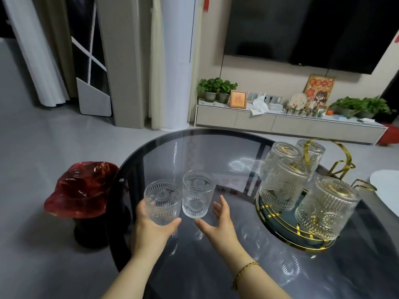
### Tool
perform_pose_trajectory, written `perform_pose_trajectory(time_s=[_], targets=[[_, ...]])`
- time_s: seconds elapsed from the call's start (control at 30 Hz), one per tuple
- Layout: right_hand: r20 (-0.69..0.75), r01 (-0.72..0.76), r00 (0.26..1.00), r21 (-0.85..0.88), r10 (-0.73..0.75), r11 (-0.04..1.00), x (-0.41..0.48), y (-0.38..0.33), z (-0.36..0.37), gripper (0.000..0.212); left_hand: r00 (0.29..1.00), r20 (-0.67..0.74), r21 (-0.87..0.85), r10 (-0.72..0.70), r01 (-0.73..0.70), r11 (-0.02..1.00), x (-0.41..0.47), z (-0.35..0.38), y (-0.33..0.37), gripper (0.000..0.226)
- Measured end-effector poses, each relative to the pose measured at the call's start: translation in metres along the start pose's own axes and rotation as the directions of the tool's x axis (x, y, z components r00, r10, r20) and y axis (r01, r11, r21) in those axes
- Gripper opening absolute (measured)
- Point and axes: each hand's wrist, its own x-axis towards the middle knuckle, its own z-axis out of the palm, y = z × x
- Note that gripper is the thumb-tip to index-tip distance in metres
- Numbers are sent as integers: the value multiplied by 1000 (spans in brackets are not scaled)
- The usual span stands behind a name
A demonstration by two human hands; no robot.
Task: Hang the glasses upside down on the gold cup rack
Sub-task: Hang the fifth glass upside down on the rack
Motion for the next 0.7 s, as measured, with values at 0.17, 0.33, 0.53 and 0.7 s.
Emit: perform_pose_trajectory(time_s=[0.17, 0.33, 0.53, 0.7], targets=[[-34, 55, 998, -18, -55, 998, -17, -11, -13, 79, 1000, -28, -61, 6, -7, 998, -8, -7, 2, 85], [-233, 296, 908, -233, -349, 926, -33, -42, -63, 45, 997, -41, -186, 59, -65, 980, -26, -13, 16, 90], [-411, 377, 690, -498, -595, 781, -45, -85, -132, 20, 932, 213, -419, 292, -182, 889, -36, -10, 72, 91], [-418, 240, 718, -603, -558, 761, -35, -100, -187, 28, 893, 287, -506, 345, -165, 847, -46, 3, 112, 87]])
